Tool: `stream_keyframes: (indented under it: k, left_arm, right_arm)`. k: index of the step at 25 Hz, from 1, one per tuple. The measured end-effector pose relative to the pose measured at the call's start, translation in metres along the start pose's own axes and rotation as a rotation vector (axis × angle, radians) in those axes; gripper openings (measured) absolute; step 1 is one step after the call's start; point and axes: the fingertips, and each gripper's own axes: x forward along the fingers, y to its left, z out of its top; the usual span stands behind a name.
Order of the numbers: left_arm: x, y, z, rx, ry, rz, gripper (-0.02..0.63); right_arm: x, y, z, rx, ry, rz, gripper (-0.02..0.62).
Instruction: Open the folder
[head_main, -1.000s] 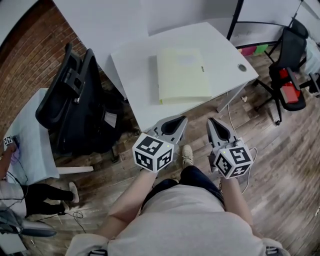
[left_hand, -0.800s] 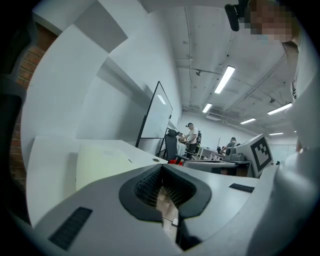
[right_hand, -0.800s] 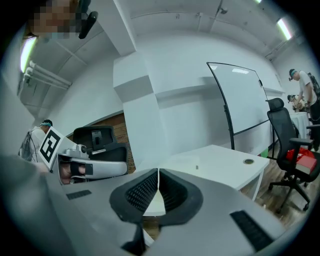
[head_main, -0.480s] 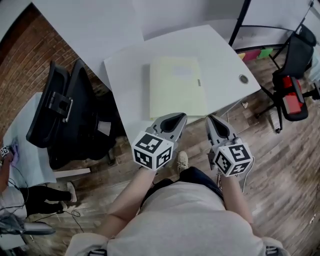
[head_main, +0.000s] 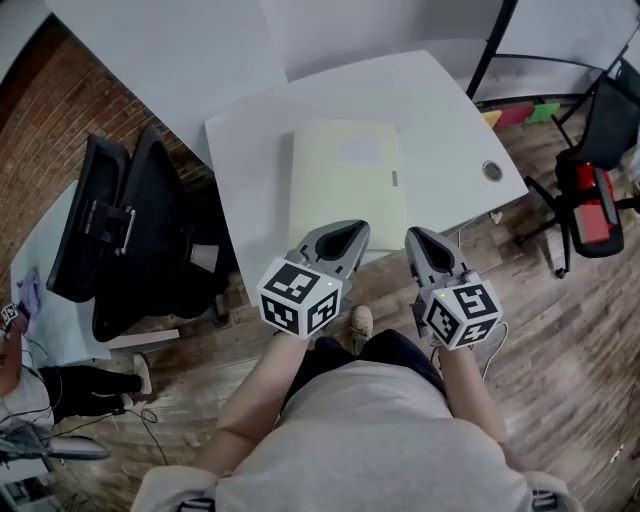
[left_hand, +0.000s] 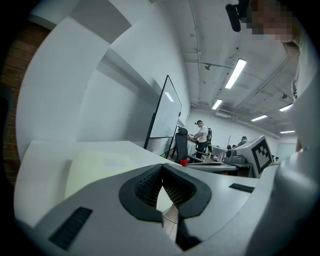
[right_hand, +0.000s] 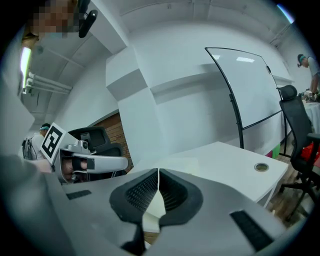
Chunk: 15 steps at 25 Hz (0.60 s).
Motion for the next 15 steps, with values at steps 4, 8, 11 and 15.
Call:
stream_keyframes:
  k: [4,8,11,15]
  left_arm:
    - [0.005,0.005,-0.005,0.009,0.024,0.025,0.018]
    - [0.007,0.003,-0.004,-0.014,0.023,0.020,0.018]
    - [0.008,0.002,0.000,0.005,0.021,0.023,0.018]
    - [0.003,0.006,0.001,0.013,0.024,0.024,0.018]
  right_arm:
    - [0.001,-0.008,-0.004,0.009,0.016,0.005,0.023]
    - [0.001,-0.010,-0.008,0.022,0.029,0.011,0.023]
    - [0.002,-0.013,-0.009,0.030,0.033,0.008,0.023]
    - [0.003,-0.013,-0.010,0.038,0.031,-0.006,0.023]
